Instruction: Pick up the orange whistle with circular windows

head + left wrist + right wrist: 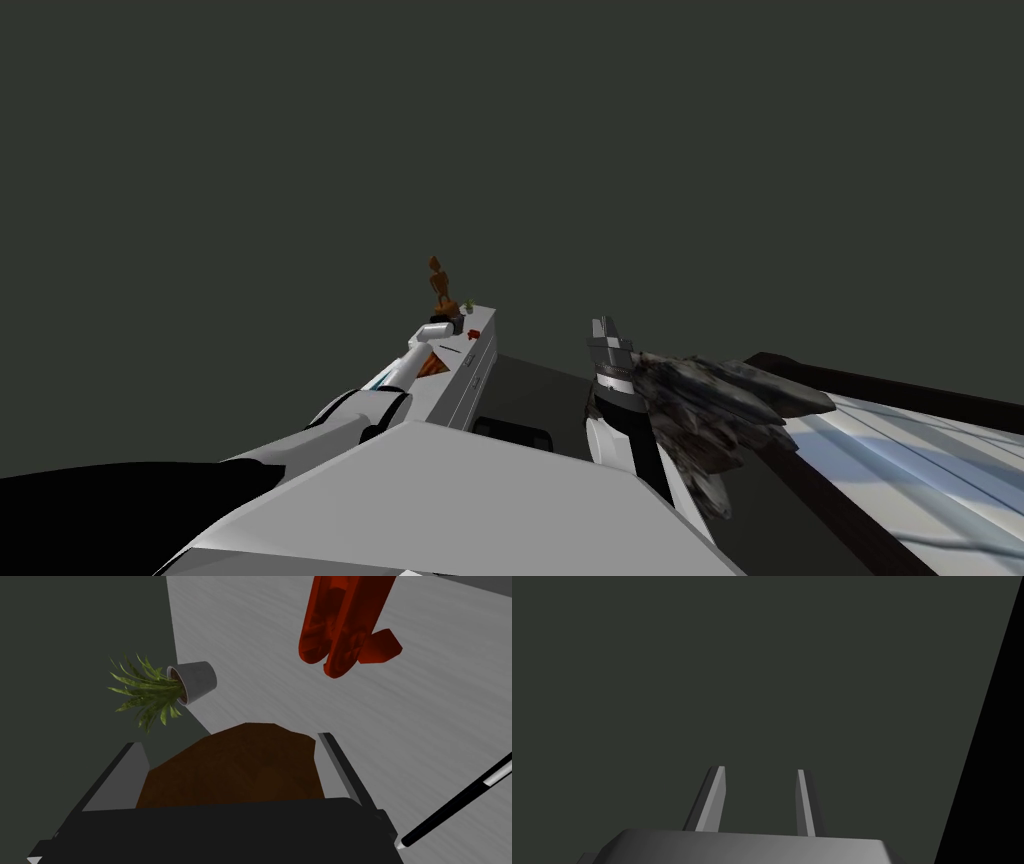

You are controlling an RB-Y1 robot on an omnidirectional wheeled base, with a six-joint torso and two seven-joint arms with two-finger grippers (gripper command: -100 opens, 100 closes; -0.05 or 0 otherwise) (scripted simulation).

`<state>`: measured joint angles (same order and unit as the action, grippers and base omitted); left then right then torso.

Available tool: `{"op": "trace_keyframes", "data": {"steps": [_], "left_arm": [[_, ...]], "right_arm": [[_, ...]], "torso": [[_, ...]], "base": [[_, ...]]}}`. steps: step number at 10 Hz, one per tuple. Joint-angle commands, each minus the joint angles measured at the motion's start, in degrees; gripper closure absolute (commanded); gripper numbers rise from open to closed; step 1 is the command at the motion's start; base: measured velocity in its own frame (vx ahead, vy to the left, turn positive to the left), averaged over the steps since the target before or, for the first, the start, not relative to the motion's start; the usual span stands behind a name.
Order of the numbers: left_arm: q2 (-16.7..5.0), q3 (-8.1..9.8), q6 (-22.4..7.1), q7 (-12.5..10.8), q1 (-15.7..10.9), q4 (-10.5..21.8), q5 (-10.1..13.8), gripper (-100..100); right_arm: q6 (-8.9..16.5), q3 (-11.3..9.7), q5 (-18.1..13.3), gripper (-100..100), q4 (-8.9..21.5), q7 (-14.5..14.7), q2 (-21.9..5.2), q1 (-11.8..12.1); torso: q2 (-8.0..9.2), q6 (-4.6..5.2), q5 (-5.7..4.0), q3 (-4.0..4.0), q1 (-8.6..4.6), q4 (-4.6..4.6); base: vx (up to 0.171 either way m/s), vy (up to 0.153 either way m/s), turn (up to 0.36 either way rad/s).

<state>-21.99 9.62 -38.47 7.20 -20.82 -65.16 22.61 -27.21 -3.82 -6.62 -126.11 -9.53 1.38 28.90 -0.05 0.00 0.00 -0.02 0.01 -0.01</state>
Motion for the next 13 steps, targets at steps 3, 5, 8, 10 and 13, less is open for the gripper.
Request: {"op": "trace_keyframes", "data": {"steps": [3,5,8,10,13], "left_arm": [[-0.81,0.05,-4.26,0.48,-3.15,5.97,0.79,-100],[-1.24,0.05,-6.81,0.71,-5.12,9.24,1.22,-100],[-2.02,-0.01,-11.48,1.04,-8.72,14.51,1.94,-100],[-2.37,-0.07,-13.58,1.15,-10.34,17.41,2.24,-100],[-2.69,-0.13,-15.49,1.23,-11.84,20.84,2.5,-100]], "right_arm": [[0.0,0.0,0.0,0,0.0,0.0,0.0,0.0],[0.0,0.0,0.0,0,0.0,0.0,0.0,0.0],[0.0,0.0,0.0,0,0.0,0.0,0.0,0.0],[0.0,0.0,0.0,0,0.0,0.0,0.0,0.0],[0.0,0.0,0.0,0,0.0,0.0,0.0,0.0]], "torso": [[-0.01,-0.01,0.01,-0.01,0.02,-0.01],[-0.03,-0.01,0.01,-0.02,0.02,-0.01],[-0.02,-0.03,0.01,-0.02,0.01,-0.01],[-0.03,-0.02,0.01,-0.02,0.0,-0.02],[-0.06,-0.01,0.01,-0.04,0.01,-0.02]], "base": [[0.014,0.014,-0.028],[0.018,0.014,-0.033],[0.02,0.012,-0.036],[0.024,0.014,-0.04],[0.025,0.014,-0.034]]}}
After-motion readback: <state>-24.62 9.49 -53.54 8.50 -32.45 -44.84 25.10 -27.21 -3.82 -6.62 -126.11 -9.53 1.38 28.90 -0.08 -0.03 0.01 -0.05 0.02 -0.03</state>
